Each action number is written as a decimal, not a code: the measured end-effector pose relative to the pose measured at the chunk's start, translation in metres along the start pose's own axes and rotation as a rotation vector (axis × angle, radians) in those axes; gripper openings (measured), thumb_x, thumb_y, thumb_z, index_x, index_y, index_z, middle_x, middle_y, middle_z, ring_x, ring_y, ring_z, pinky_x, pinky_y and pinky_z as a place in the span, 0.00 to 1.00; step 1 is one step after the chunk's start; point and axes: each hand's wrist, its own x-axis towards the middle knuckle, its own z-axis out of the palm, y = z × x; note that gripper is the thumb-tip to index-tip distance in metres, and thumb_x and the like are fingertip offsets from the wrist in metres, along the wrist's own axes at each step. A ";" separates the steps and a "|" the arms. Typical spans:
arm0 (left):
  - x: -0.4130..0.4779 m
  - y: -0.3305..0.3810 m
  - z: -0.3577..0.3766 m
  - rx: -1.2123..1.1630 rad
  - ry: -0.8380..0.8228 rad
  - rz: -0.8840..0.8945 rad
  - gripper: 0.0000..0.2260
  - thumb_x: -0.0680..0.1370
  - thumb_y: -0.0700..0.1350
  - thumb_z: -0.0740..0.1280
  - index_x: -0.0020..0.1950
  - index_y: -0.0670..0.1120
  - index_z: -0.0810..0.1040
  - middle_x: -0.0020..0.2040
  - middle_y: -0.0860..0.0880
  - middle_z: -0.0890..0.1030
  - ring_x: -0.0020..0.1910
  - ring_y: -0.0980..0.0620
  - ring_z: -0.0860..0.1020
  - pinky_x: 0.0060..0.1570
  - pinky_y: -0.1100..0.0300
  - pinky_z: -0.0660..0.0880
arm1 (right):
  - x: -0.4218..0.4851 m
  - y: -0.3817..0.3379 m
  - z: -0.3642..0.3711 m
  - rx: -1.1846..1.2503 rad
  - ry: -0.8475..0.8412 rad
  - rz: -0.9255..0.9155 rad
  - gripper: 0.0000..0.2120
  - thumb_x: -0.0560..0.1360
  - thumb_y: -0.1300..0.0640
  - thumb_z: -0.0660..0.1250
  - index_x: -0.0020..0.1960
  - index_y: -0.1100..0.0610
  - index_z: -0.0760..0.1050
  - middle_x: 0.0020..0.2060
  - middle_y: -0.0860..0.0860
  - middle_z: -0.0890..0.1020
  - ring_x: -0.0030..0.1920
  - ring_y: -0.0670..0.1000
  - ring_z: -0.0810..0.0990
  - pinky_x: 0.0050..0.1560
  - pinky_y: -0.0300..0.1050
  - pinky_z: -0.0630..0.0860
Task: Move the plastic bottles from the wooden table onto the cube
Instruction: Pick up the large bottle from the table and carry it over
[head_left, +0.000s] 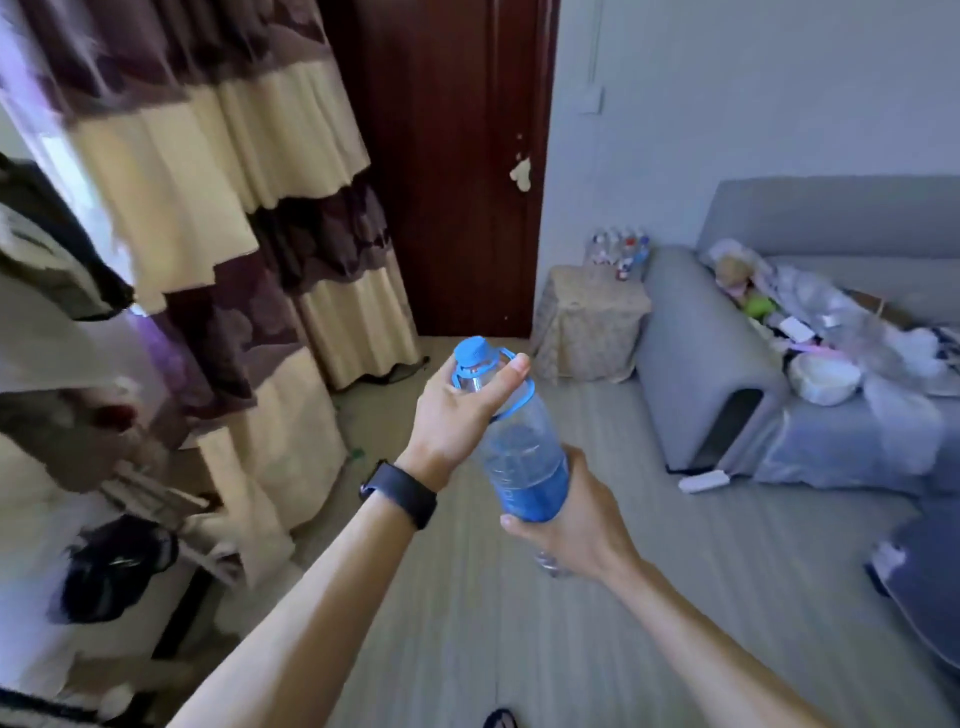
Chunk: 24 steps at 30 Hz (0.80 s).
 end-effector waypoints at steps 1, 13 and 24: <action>0.030 0.002 0.010 -0.010 -0.025 -0.001 0.18 0.68 0.63 0.77 0.49 0.52 0.83 0.46 0.52 0.86 0.52 0.48 0.85 0.62 0.41 0.77 | 0.026 -0.002 -0.011 -0.016 0.019 -0.001 0.35 0.61 0.46 0.81 0.59 0.40 0.64 0.50 0.41 0.81 0.39 0.40 0.81 0.23 0.39 0.76; 0.321 0.019 0.117 -0.036 -0.275 0.025 0.14 0.75 0.55 0.75 0.52 0.46 0.81 0.44 0.52 0.83 0.45 0.55 0.81 0.55 0.55 0.78 | 0.290 0.001 -0.099 -0.035 0.207 0.061 0.35 0.60 0.44 0.83 0.57 0.41 0.63 0.48 0.39 0.78 0.41 0.35 0.76 0.24 0.33 0.72; 0.559 -0.020 0.201 -0.058 -0.183 -0.115 0.14 0.72 0.56 0.77 0.49 0.48 0.82 0.43 0.51 0.84 0.45 0.52 0.83 0.56 0.48 0.79 | 0.535 0.036 -0.172 -0.144 0.035 0.110 0.36 0.60 0.42 0.79 0.62 0.44 0.64 0.43 0.36 0.78 0.47 0.43 0.81 0.37 0.36 0.73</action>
